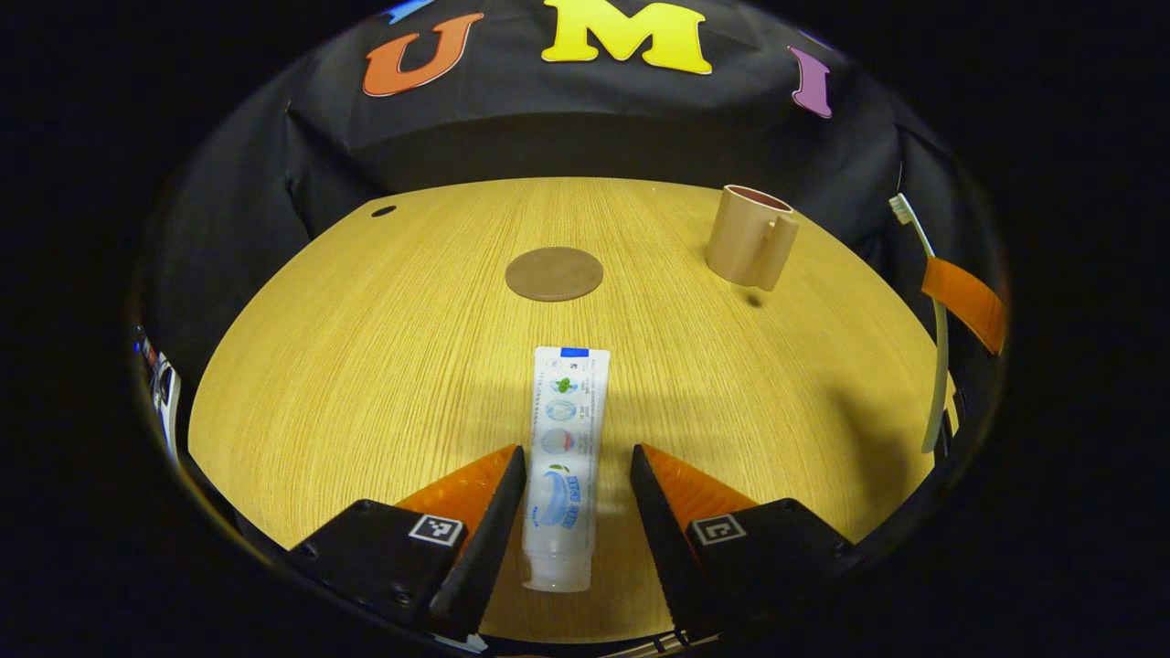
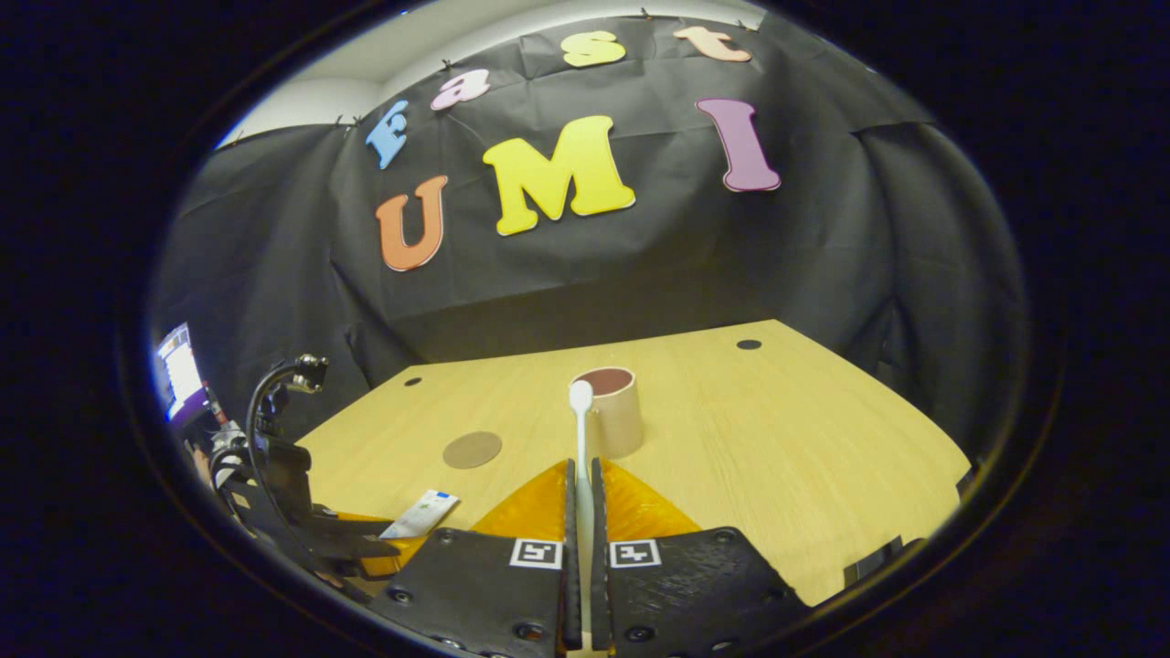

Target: Put the toothbrush and toothpaste on the desktop into the cup, then pick up the cup and place it on the coaster on the desktop.

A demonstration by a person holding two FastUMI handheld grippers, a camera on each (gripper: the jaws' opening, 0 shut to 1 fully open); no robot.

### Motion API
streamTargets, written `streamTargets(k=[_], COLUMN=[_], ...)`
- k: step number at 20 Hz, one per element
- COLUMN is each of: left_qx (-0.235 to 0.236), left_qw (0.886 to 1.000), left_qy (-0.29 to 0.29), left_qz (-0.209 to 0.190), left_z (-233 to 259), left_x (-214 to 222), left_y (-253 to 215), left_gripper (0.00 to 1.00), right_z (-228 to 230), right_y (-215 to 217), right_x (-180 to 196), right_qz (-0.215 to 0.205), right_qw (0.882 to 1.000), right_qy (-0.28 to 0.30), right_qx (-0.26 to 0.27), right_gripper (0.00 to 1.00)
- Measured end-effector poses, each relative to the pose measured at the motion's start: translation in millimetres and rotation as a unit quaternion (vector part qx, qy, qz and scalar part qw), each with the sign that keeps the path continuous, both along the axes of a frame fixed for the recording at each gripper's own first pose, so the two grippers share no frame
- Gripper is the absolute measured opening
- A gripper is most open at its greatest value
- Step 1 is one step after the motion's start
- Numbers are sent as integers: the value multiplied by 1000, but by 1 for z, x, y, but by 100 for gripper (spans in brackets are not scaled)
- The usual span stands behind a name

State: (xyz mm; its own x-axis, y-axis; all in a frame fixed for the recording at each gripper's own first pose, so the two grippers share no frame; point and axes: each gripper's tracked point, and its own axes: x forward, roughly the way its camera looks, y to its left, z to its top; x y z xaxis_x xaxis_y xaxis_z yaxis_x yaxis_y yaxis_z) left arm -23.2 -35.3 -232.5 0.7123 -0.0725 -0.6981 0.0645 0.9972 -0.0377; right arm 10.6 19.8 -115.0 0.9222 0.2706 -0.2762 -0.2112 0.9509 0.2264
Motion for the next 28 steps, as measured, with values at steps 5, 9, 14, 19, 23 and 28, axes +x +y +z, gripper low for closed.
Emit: streamTargets(k=[5,9,14,19,23,28], left_qx=[14,10,-2,12,2,3], left_qw=[1000,999,997,989,978,960], left_qy=[-17,-31,-82,-145,-206,-278], left_qz=[-1,-8,9,25,25,33], left_z=[0,0,11,41,66,98], left_x=[1,1,2,6,11,9], left_y=[5,7,13,23,22,32], left_gripper=[70,41,43,43,42,39], right_z=[-1,4,18,51,97,118], right_y=[0,-2,-4,-5,1,21], right_x=[3,8,19,38,68,112], right_qz=[-3,-9,-19,-29,-30,-25], right_qw=[1000,1000,1000,998,995,992], right_qy=[4,-2,-17,-48,-100,-122], right_qx=[0,-4,-3,-1,2,-1], right_gripper=[4,4,4,4,4,4])
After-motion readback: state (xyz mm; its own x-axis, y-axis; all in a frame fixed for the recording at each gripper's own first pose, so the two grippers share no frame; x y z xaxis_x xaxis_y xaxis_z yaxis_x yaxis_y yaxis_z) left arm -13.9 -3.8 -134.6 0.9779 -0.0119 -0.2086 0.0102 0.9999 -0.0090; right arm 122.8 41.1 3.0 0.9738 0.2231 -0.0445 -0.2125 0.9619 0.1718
